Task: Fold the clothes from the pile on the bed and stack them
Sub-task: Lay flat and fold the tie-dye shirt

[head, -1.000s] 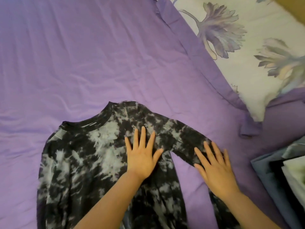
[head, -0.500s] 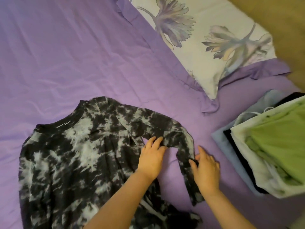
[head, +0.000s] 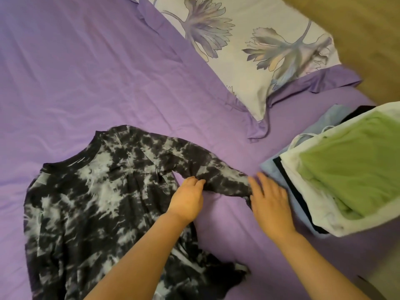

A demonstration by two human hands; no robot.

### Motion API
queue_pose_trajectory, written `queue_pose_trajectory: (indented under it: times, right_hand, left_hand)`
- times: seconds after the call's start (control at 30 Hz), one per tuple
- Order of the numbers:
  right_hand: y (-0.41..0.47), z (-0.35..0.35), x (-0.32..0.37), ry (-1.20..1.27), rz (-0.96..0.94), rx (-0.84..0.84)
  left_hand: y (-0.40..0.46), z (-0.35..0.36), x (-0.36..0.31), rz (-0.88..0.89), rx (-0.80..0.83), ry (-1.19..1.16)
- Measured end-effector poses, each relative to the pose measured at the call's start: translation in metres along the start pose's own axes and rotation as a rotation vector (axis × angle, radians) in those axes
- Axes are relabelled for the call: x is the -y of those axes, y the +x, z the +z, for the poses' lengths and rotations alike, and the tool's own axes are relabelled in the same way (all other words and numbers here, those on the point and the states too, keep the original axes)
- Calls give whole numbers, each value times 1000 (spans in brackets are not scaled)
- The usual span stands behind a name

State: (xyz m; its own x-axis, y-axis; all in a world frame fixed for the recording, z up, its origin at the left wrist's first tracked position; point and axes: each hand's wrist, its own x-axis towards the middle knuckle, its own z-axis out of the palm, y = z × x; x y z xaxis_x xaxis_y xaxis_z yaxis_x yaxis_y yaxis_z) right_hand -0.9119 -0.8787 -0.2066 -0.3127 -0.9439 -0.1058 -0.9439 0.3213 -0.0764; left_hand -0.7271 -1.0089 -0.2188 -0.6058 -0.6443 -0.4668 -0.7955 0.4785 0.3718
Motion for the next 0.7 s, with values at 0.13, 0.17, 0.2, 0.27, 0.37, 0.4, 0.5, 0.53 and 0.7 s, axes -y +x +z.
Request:
queue_pose_trajectory:
  times: [0.13, 0.17, 0.2, 0.27, 0.37, 0.4, 0.5, 0.53, 0.7]
  right_hand:
    - [-8, 14, 12, -37, -192, 285]
    - [-9, 15, 13, -25, -108, 332]
    - [-11, 16, 14, -16, -56, 328]
    - [-16, 17, 18, -23, -58, 348]
    - [-21, 14, 27, -12, -71, 480]
    - [-21, 12, 31, -16, -72, 470]
    - [-22, 6, 57, 19, -171, 447]
    - [-23, 6, 68, 29, -219, 438]
    - [-38, 6, 134, 45, -395, 461]
  left_hand:
    - [0, 7, -7, -24, 24, 131]
    - [-2, 8, -8, -30, 18, 166]
    - [-4, 9, -7, -32, 8, 206]
    - [-11, 12, -6, -27, 7, 256]
    - [-31, 15, -2, -22, 40, 207]
    - [-40, 16, 0, -28, 41, 170]
    - [-72, 19, 13, -95, -7, 42]
    - [-85, 21, 19, -129, -31, 4]
    - [-153, 25, 57, -291, -105, -117]
